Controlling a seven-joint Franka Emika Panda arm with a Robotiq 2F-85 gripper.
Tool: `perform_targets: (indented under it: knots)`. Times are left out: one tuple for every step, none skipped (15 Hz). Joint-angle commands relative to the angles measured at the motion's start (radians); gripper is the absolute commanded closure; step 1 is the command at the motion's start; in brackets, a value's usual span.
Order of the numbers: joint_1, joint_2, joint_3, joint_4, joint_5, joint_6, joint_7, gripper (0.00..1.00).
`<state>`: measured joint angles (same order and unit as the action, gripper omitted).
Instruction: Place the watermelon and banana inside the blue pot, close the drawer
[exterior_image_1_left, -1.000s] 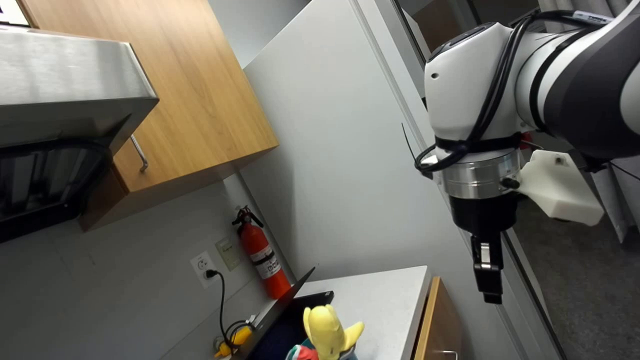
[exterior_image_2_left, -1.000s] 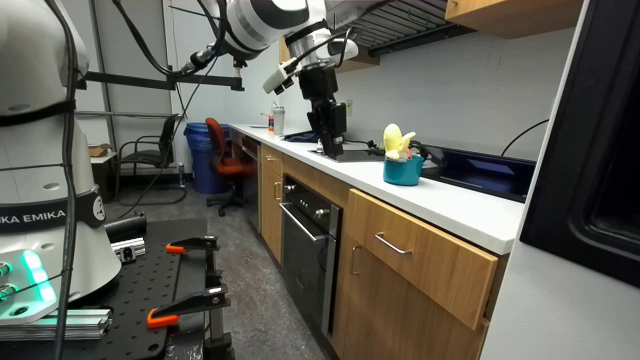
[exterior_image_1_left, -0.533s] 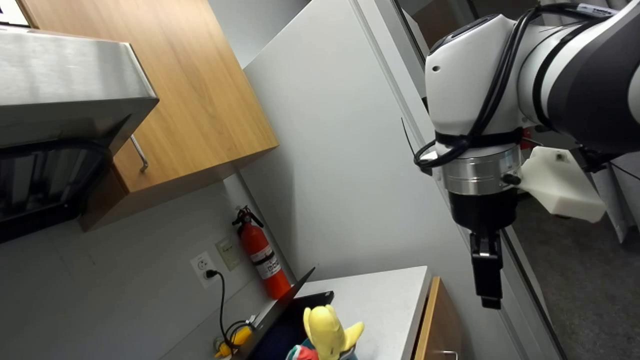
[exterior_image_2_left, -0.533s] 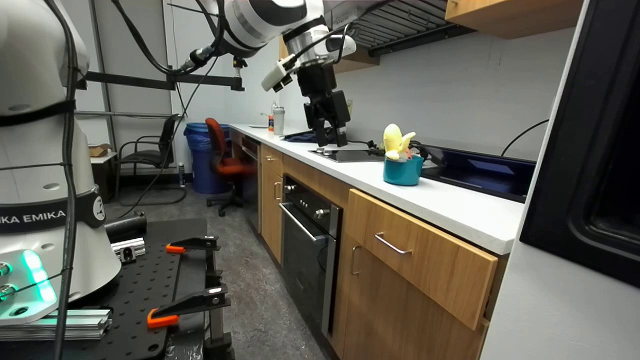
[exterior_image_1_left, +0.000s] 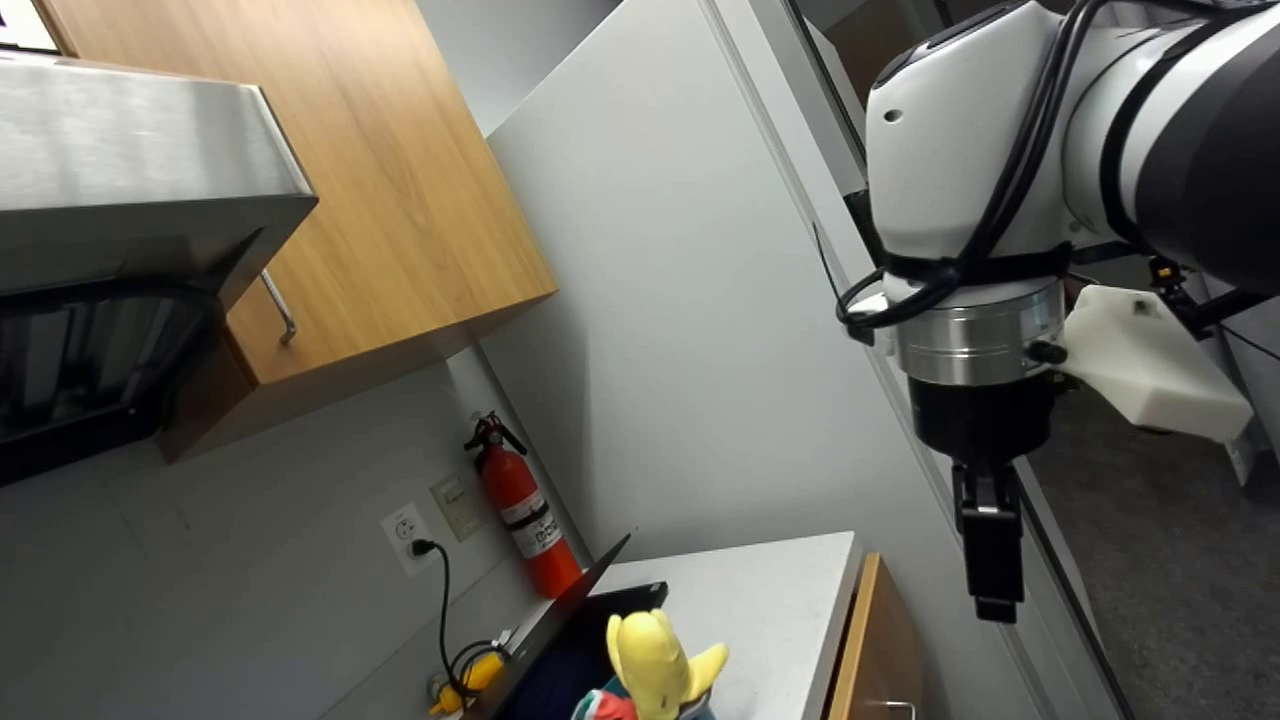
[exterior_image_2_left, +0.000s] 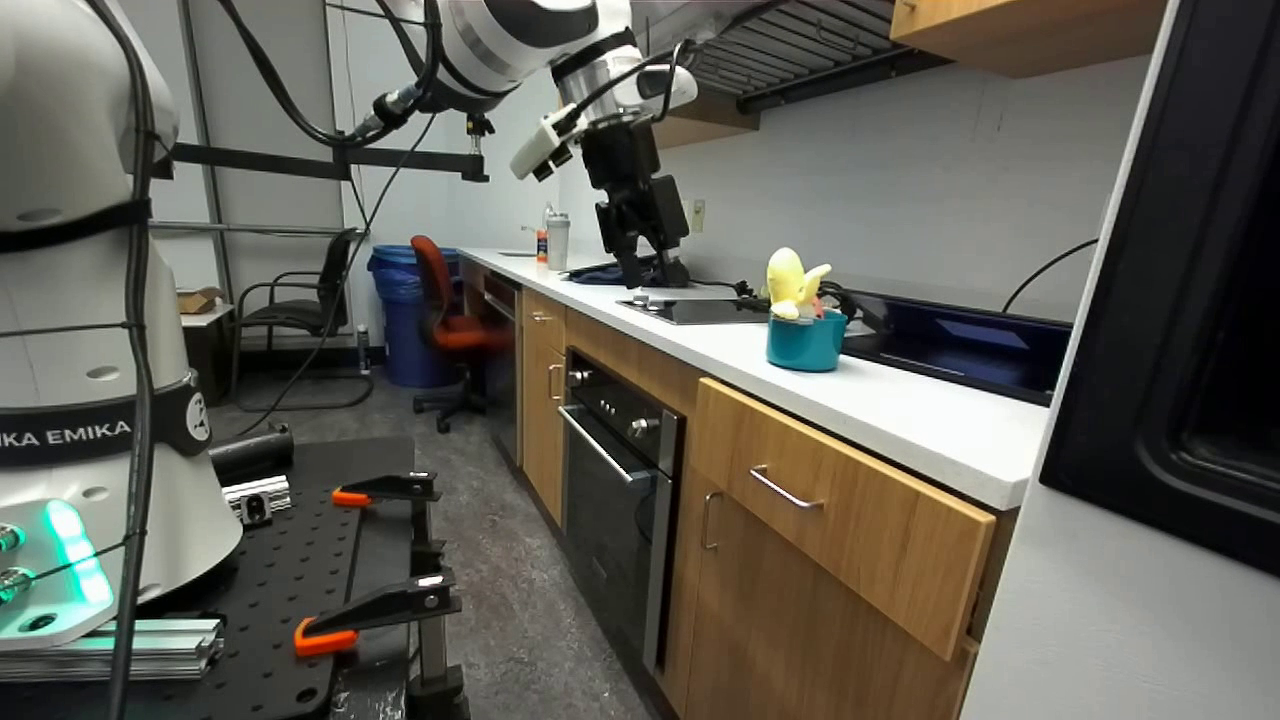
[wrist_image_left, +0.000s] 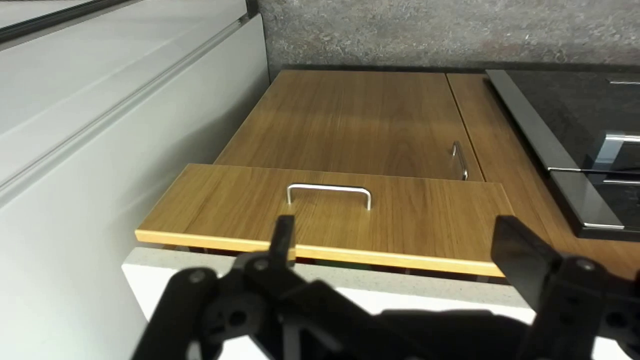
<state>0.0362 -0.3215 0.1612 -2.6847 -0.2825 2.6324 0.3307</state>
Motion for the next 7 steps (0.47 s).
perform_targets:
  knots:
    - [-0.015,-0.006,0.016,-0.005,0.014,0.000,-0.010,0.00]
    - [-0.015,-0.010,0.016,-0.009,0.014,0.000,-0.010,0.00]
    - [-0.015,-0.012,0.016,-0.012,0.015,0.000,-0.010,0.00]
    - [-0.015,-0.012,0.016,-0.013,0.015,0.000,-0.010,0.00]
    - [-0.015,-0.012,0.016,-0.014,0.015,0.000,-0.010,0.00]
    - [-0.015,-0.012,0.016,-0.014,0.015,0.000,-0.010,0.00]
    - [-0.015,-0.012,0.016,-0.014,0.015,0.000,-0.010,0.00]
